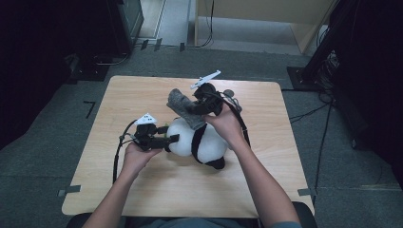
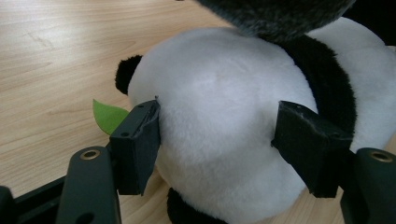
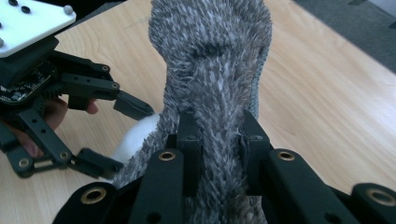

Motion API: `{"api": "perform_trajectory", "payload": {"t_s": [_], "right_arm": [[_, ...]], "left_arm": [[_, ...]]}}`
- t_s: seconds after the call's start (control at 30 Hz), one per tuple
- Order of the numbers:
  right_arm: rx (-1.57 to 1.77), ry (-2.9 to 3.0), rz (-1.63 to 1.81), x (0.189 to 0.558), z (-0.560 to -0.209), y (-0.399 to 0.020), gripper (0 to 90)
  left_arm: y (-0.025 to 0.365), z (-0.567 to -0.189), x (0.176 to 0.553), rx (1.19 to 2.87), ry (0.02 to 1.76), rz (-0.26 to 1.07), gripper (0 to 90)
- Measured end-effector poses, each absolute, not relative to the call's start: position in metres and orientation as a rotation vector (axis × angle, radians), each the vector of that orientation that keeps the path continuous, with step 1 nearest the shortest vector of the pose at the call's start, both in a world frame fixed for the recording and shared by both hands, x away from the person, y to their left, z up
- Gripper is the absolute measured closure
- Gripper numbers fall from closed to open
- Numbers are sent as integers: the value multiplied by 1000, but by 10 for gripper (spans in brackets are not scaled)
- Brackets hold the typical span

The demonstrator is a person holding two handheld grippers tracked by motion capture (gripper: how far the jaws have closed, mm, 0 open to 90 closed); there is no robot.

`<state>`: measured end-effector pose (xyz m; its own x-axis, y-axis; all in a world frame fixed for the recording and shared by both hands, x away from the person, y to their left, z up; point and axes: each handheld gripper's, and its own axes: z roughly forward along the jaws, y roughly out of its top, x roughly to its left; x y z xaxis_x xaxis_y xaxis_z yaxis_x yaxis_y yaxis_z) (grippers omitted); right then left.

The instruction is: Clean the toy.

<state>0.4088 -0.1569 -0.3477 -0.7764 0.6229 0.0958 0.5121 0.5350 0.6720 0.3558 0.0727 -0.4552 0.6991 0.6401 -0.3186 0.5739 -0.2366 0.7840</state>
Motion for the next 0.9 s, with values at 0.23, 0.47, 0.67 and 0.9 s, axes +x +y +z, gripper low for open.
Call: {"api": "perform_trajectory", "payload": {"t_s": [0.23,0.47,0.67,0.9], "right_arm": [[948,2674,1017,407,-364,-137,760],[972,2693,1011,405,-378,-141,758],[1001,2698,1007,403,-379,-153,752],[1047,2670,1004,400,-379,-173,751]], "left_arm": [[72,-458,357,1913,963,83,291],[70,-458,357,1931,987,87,298],[70,-458,357,1933,983,76,350],[71,-458,357,1940,982,70,379]]}}
